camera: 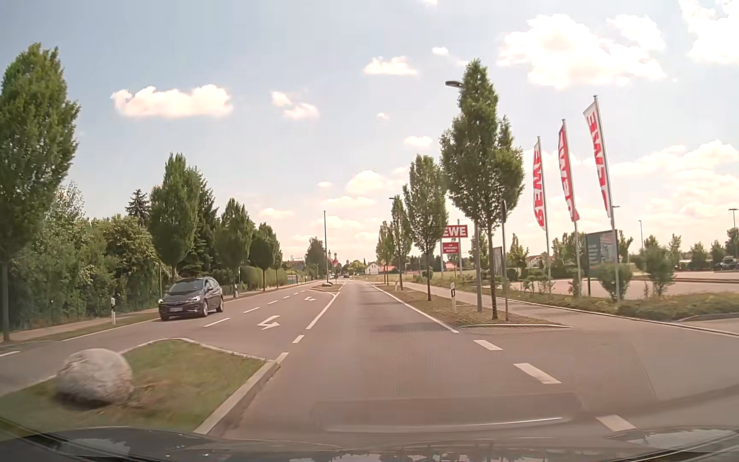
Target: Follow the waypoints while adhering to traffic rules and regulations
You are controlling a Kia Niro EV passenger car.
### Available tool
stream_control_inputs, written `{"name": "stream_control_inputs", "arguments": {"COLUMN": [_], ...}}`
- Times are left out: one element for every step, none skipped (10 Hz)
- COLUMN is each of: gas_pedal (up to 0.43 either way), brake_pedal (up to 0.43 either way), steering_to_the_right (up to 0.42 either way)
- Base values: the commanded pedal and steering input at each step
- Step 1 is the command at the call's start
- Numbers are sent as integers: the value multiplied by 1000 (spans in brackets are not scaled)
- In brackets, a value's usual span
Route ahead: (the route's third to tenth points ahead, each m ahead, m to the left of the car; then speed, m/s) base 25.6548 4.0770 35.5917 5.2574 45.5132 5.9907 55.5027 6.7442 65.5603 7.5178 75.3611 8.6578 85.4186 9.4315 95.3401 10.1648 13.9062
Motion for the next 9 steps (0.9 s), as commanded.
{"name": "stream_control_inputs", "arguments": {"gas_pedal": [280,280,280,280,280,280,268,280,280], "brake_pedal": [12,12,12,12,12,12,12,12,12], "steering_to_the_right": [-25,-25,-25,-25,-25,-27,-28,-27,-25]}}
